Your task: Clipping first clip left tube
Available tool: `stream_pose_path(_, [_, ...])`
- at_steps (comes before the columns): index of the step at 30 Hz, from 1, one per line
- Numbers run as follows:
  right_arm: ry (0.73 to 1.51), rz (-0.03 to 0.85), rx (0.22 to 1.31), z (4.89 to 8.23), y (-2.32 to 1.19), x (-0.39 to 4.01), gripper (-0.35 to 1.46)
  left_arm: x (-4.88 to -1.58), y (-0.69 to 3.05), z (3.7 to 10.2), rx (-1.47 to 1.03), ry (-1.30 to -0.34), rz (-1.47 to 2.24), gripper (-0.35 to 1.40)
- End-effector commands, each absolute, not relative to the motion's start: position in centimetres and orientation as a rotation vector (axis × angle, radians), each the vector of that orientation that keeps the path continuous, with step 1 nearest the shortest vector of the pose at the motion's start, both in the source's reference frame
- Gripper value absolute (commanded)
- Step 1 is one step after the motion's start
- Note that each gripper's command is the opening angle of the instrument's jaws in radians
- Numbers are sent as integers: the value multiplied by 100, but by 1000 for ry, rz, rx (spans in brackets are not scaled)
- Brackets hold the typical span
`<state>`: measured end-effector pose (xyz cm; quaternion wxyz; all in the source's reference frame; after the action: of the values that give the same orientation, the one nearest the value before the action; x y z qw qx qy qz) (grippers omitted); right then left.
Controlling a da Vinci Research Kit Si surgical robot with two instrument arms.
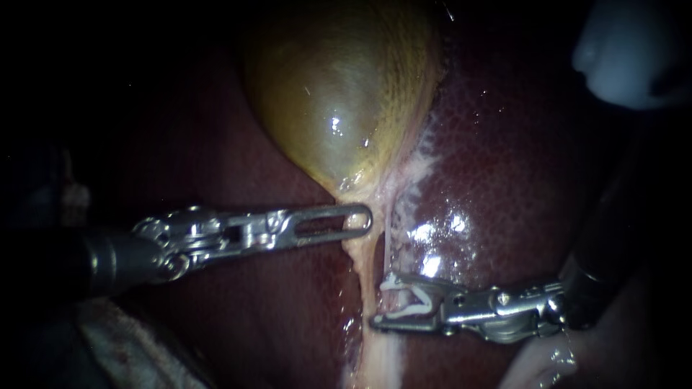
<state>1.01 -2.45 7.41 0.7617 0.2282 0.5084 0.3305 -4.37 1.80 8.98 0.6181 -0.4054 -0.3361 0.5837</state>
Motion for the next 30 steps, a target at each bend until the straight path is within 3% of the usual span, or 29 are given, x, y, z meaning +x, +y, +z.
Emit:
stream_pose_path(1, [1104, 724, 502, 743, -245, 101, 52, -437, 179, 898, -933, -773, 1343, -35])
stream_pose_path(30, [1123, 712, 464, 802, -256, 123, 52, -439, 178, 896, -932, -776, 1343, -35])
